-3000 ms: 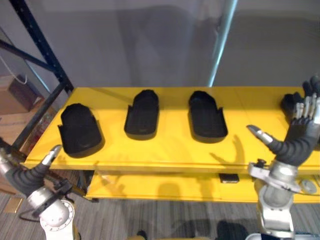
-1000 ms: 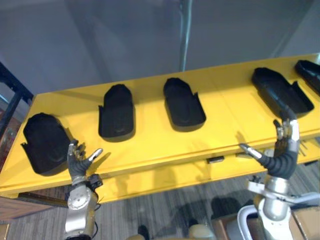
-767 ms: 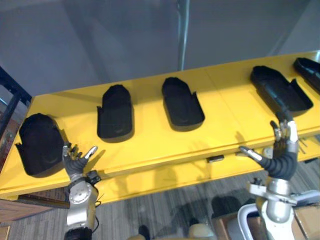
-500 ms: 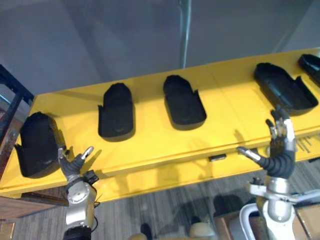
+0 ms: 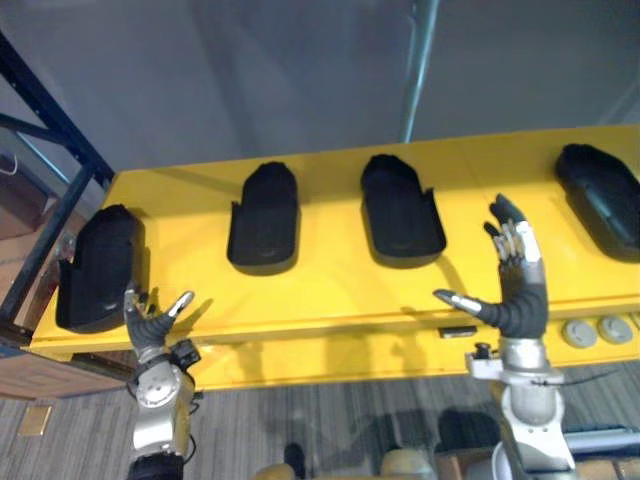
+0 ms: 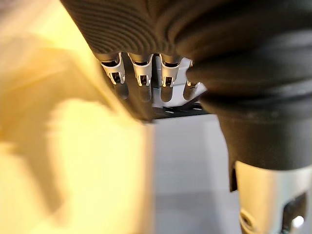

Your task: Walk over and take plastic housings, then place them on the shelf

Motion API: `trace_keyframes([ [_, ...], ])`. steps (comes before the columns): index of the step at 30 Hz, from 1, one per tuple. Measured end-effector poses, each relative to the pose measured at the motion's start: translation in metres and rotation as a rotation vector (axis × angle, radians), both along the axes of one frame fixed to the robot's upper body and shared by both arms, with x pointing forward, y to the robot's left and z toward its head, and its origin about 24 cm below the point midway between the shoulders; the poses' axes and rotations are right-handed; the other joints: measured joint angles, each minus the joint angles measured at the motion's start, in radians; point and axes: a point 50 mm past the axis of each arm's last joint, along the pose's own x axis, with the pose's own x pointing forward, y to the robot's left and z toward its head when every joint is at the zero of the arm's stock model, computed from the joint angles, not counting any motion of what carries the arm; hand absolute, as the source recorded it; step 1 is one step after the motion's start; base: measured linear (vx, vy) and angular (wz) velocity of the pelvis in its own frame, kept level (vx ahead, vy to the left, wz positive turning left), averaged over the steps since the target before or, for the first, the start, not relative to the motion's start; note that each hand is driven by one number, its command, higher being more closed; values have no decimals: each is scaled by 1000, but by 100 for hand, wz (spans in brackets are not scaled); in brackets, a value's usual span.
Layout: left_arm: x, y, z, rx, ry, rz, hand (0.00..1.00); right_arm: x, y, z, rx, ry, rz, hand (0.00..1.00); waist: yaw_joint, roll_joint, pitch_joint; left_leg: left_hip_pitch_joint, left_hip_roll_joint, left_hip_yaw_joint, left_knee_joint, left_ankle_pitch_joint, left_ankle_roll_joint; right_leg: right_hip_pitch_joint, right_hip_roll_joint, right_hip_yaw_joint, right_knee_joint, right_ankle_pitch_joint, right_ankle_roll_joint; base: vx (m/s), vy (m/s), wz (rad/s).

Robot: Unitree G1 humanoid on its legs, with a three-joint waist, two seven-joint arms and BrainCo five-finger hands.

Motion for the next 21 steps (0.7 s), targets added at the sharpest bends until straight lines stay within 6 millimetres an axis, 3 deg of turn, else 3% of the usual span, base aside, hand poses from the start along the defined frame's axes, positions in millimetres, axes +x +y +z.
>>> trace_keyframes([
  [4, -11, -23, 50, 85, -260, -101, 0, 1, 8, 3, 0, -88, -118, 0, 12, 3, -2, -14, -7, -40, -3, 8, 0, 13, -6, -41, 0, -6, 3, 13, -14, 29],
  [7, -22, -24, 59, 106, -316, -108, 0, 4, 18, 5, 41, -127, -116, 0, 31, 9, -5, -15, -14, -65, -5, 11, 0, 27, -11, -68, -1, -13, 6, -6, -14, 29],
  [10, -32, -25, 61, 105, -326, -110, 0, 4, 27, 4, 76, -129, -102, 0, 44, 9, -12, -33, -21, -107, -14, 26, 0, 32, -13, -114, -5, -18, 5, -14, -27, 45],
  [14, -46, -22, 52, 95, -284, -28, 0, 6, 42, -1, 89, -86, -11, 0, 93, 4, -14, -55, -23, -153, -39, 53, -4, 33, -11, -167, -10, -18, 4, -16, -35, 42],
  [21, -68, -8, 30, -25, -170, 230, 0, 13, 64, -19, 61, 46, 137, 0, 125, -35, -50, -83, -31, -189, -41, 64, -2, 32, -12, -198, -14, -17, 2, -19, -23, 17],
])
